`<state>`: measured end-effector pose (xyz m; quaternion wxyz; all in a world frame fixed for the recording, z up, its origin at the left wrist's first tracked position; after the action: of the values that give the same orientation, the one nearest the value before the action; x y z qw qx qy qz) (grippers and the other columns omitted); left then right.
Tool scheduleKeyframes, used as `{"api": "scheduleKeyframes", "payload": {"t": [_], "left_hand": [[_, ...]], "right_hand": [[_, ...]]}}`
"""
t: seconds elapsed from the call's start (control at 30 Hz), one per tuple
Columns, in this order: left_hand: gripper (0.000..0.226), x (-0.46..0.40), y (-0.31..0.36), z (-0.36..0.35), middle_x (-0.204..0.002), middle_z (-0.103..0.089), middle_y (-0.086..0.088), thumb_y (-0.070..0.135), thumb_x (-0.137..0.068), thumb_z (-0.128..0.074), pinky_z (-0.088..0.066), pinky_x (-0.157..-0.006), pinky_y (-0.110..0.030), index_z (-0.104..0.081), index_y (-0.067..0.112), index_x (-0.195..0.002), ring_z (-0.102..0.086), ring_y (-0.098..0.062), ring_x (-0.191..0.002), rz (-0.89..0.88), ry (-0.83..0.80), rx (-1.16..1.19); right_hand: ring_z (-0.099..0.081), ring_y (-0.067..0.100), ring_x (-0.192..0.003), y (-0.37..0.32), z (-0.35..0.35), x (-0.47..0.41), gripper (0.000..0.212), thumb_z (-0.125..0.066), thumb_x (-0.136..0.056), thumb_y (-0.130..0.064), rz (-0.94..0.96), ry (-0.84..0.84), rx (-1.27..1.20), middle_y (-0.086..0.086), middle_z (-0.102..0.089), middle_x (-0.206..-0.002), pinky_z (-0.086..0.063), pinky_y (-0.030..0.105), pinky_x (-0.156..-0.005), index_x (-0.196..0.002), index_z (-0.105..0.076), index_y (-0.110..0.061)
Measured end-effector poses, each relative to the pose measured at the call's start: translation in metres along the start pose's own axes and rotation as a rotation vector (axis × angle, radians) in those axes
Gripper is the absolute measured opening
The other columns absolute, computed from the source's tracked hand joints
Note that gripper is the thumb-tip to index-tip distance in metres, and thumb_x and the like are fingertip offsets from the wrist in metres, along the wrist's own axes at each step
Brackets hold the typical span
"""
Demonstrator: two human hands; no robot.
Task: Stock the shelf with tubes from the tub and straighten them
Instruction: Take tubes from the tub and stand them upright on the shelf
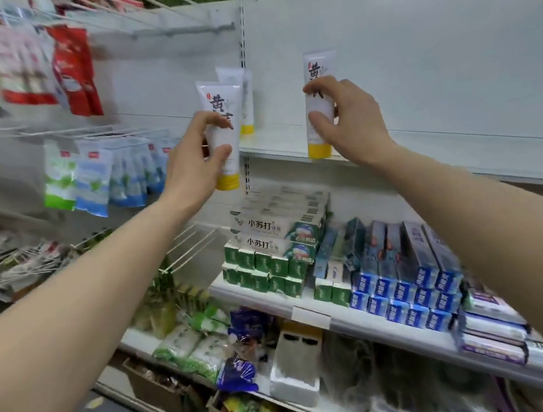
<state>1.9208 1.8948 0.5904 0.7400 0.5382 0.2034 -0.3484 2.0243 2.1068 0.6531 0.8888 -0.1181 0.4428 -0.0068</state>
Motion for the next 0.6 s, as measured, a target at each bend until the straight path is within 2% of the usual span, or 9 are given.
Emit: {"api": "scheduleKeyframes", "payload": {"t": [0.1,0.27,0.5,0.6], "left_hand": [[0.032,-0.033,-0.010,-0.006,-0.109,-0.066,0.004,0.017,-0.087,-0.060,-0.054,-0.082,-0.046,-0.050,0.041,-0.106,-0.066,-0.023,-0.088,0.006,0.029,0.016],[0.034,-0.092,-0.020,-0.036,-0.104,-0.066,0.003,0.014,-0.084,-0.060,-0.055,-0.081,-0.042,-0.051,0.043,-0.101,-0.066,-0.023,-0.082,-0.008,0.027,0.058],[0.031,-0.146,-0.046,-0.088,-0.106,-0.064,0.006,0.015,-0.086,-0.060,-0.054,-0.083,-0.041,-0.052,0.037,-0.105,-0.064,-0.017,-0.086,-0.007,-0.032,0.065],[0.032,-0.154,-0.057,-0.101,-0.110,-0.063,0.008,0.016,-0.087,-0.061,-0.054,-0.085,-0.043,-0.051,0.040,-0.105,-0.064,-0.016,-0.090,-0.017,-0.054,0.056]], "right_hand": [[-0.056,0.023,-0.091,0.017,-0.016,-0.034,0.036,-0.054,-0.086,-0.024,-0.019,-0.001,0.006,0.001,-0.058,-0.106,-0.045,0.034,-0.086,-0.121,-0.056,-0.033],[-0.055,0.024,-0.103,0.049,-0.049,-0.086,0.033,-0.053,-0.086,-0.024,-0.070,-0.042,-0.012,0.005,-0.058,-0.114,-0.040,0.031,-0.088,-0.117,-0.060,-0.034],[-0.051,0.032,-0.113,0.085,-0.114,-0.133,0.037,-0.048,-0.094,-0.018,-0.104,-0.210,0.018,0.012,-0.054,-0.120,-0.038,0.033,-0.093,-0.129,-0.056,-0.029],[-0.051,0.032,-0.115,0.093,-0.139,-0.139,0.038,-0.048,-0.096,-0.017,-0.095,-0.271,0.028,0.012,-0.053,-0.122,-0.037,0.033,-0.094,-0.132,-0.055,-0.028]]}}
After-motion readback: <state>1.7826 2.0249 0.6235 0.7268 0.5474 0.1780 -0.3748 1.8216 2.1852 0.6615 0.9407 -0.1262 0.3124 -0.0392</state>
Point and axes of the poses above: each hand's wrist, its own x-axis away from the middle knuckle, its own z-axis out of the back of the hand, y = z × x, the point moved 8 cm from there along -x, towards the middle knuckle
